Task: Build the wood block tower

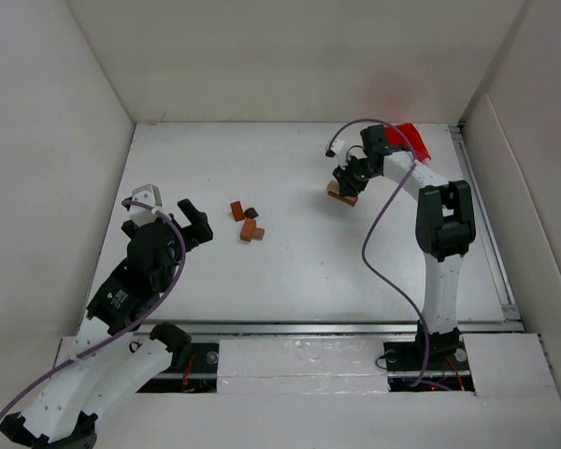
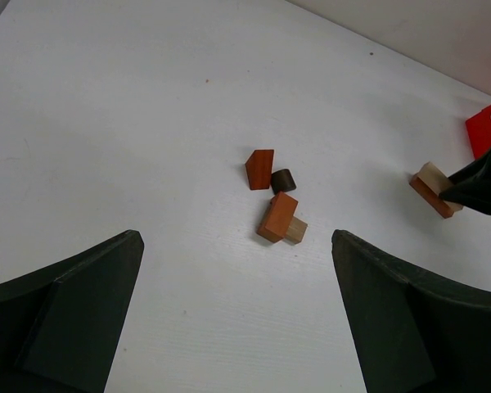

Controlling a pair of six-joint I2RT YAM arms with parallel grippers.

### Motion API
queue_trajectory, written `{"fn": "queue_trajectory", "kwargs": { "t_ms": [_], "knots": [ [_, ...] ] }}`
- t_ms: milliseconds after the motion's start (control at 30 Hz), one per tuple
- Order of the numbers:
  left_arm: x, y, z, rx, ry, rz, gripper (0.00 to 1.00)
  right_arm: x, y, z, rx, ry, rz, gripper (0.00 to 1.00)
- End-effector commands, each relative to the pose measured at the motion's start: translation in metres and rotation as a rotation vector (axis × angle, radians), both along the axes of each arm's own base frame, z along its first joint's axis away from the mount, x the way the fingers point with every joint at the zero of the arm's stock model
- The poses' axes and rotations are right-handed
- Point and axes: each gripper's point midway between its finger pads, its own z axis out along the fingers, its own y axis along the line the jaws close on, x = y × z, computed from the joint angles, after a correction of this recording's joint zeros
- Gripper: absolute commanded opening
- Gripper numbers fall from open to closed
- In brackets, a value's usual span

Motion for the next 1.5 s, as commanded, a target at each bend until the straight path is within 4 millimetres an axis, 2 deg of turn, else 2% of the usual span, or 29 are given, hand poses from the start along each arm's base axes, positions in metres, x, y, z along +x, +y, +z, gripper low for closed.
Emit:
{"fn": "queue_trajectory", "kwargs": {
  "t_ms": [0,233,533,967,1200,1467],
  "knots": [
    [0.003,-0.002,0.007,-0.005,-0.031,-0.004,0.99,0.014,-0.003,0.019,0.025,-0.061,-0.022,0.0],
    [0.003,-0.002,0.007,-0.007,-0.031,-0.005,0.99,0.01,-0.004,0.007,0.019,-0.015,-0.022,0.01],
    [0.004,-0.004,0.006,-0.004,-0.026,-0.013,0.99,0.006,-0.001,0.004,0.031,-0.002,-0.009,0.04],
    [0.004,-0.006,0.006,-0.006,-0.029,-0.028,0.99,0.003,-0.012,0.002,0.026,0.013,-0.032,0.06],
    [0.003,-0.006,0.008,-0.009,-0.036,-0.032,0.99,0.001,-0.012,-0.002,0.03,0.031,-0.031,0.07],
    [0.002,-0.006,0.008,-0.012,-0.038,-0.036,0.99,-0.005,-0.002,-0.006,0.032,0.046,-0.007,0.08]
  ]
}}
